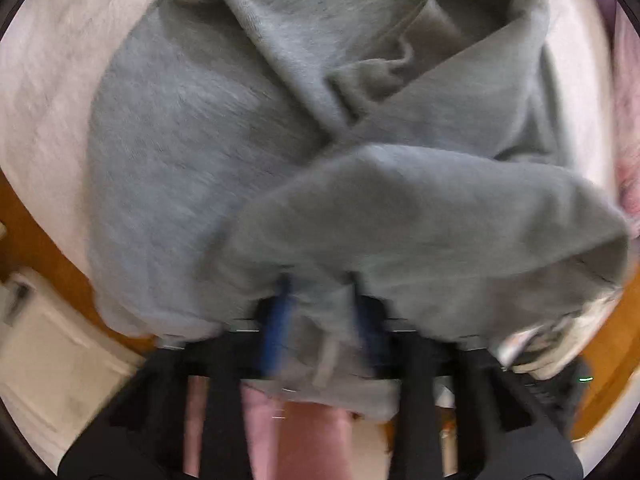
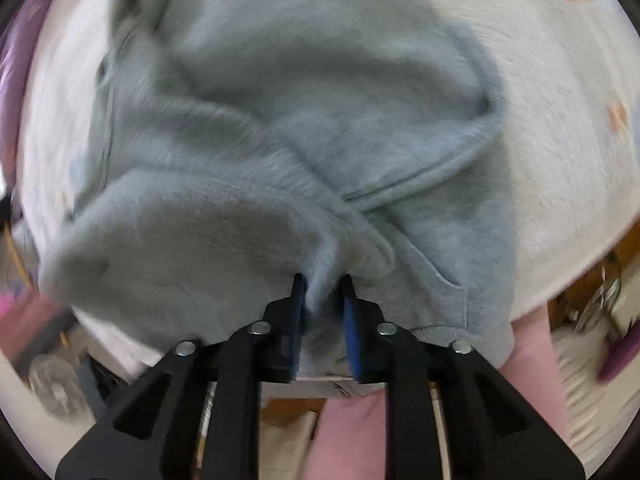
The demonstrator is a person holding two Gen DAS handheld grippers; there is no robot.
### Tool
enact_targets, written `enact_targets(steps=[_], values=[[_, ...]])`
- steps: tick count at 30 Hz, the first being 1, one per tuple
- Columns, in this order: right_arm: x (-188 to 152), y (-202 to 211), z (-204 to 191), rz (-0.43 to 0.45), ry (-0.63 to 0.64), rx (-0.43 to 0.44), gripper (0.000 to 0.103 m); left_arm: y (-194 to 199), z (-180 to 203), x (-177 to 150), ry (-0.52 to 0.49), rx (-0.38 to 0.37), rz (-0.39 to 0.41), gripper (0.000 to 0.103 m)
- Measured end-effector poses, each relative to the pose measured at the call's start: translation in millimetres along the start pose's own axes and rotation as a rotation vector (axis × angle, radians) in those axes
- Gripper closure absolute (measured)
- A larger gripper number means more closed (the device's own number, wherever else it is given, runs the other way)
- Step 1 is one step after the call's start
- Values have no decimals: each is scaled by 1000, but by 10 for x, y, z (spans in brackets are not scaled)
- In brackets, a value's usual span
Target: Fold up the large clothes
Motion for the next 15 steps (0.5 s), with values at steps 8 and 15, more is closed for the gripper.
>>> enact_targets(steps=[8,15], values=[[-323,-60,457,-37,143,-197,74,-43,-362,-454,-262,279,-114,103],[-68,415,516,50,86,-194,32,404,-415,-256,-316,256,-44,34]])
Point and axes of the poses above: each gripper's, at about its wrist camera, not at the fingertips, and y roughly against the way its jaws point, z to its right, x to its top, the point moved 10 cm from there along -y, roughly the way its jaws point, and after that the axes turned 11 degrees about -y, right-handed, at the moved point
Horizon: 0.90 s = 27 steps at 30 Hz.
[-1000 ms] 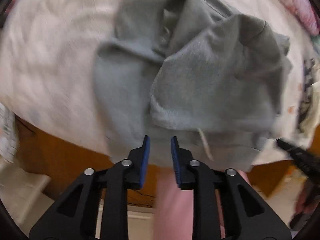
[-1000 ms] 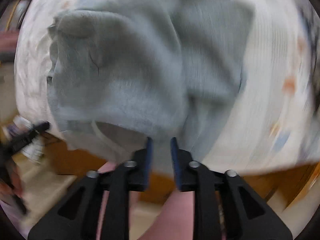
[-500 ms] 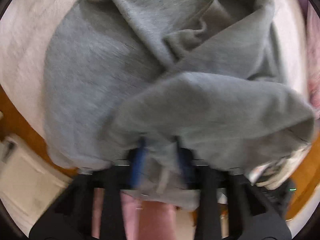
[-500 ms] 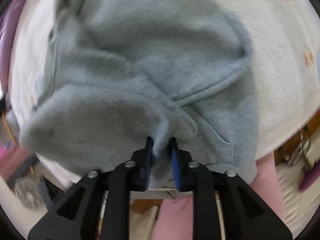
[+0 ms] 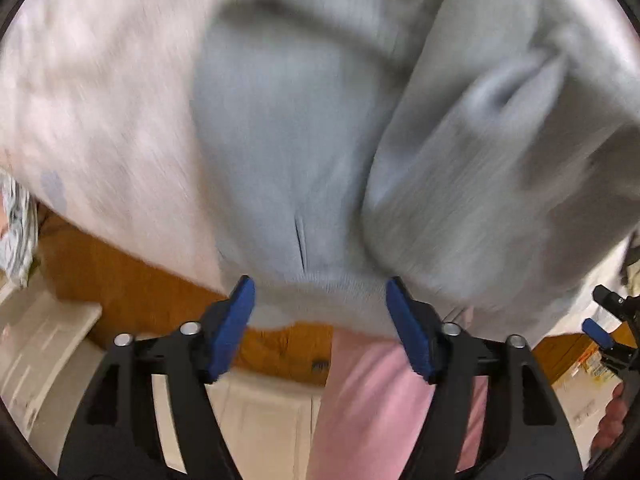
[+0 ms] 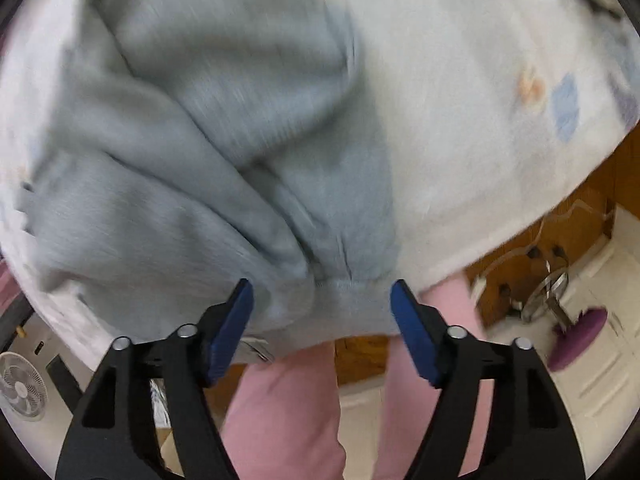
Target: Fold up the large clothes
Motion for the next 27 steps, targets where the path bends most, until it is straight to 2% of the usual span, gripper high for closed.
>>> enact_targets(steps=[3,5,7,8,9,10,12,13,15,16,17,18,20,21,22,24,27], values=[[298,472,-232,101,44,125,31,450,56,399,-36,-74,117,34],[527,660,-518,128,97,223,31,783,119,816,-71,-109,242,34],[781,720,-875,138,144,260,31,936,147,1184,-85,-115,301,34],[926,748,-960,149,154,257,38,982,154,1410,-82,-114,325,34],[1079,766,-1079,153,153,244,51,948,101,1492,-78,-110,335,34],[1182,739,-1243,126,149,264,56,952,109,1734,-86,-100,338,34],[1227,567,-1439,75,152,315,59,919,41,2004,-96,-86,346,34],[1345,508,-1524,84,157,295,60,886,39,2059,-86,-108,349,38],[1432,370,-1698,69,176,273,65,886,72,2252,-82,-218,319,49],[1432,304,-1793,26,169,290,68,830,107,2300,-94,-258,289,59],[1355,251,-1844,-20,159,321,71,747,109,2327,-107,-253,253,69],[1297,199,-1889,-68,158,353,71,684,122,2320,-112,-245,227,72],[1326,144,-1955,-68,192,318,71,591,139,2296,-100,-266,206,76],[1370,133,-1975,-54,200,313,72,594,124,2317,-86,-291,219,78],[1440,118,-1986,-58,171,339,74,608,134,2257,-78,-305,237,86],[1488,141,-1928,-74,109,382,92,679,69,2196,-67,-283,284,91],[1529,329,-1996,-16,170,356,95,887,58,2139,-54,-280,354,92]])
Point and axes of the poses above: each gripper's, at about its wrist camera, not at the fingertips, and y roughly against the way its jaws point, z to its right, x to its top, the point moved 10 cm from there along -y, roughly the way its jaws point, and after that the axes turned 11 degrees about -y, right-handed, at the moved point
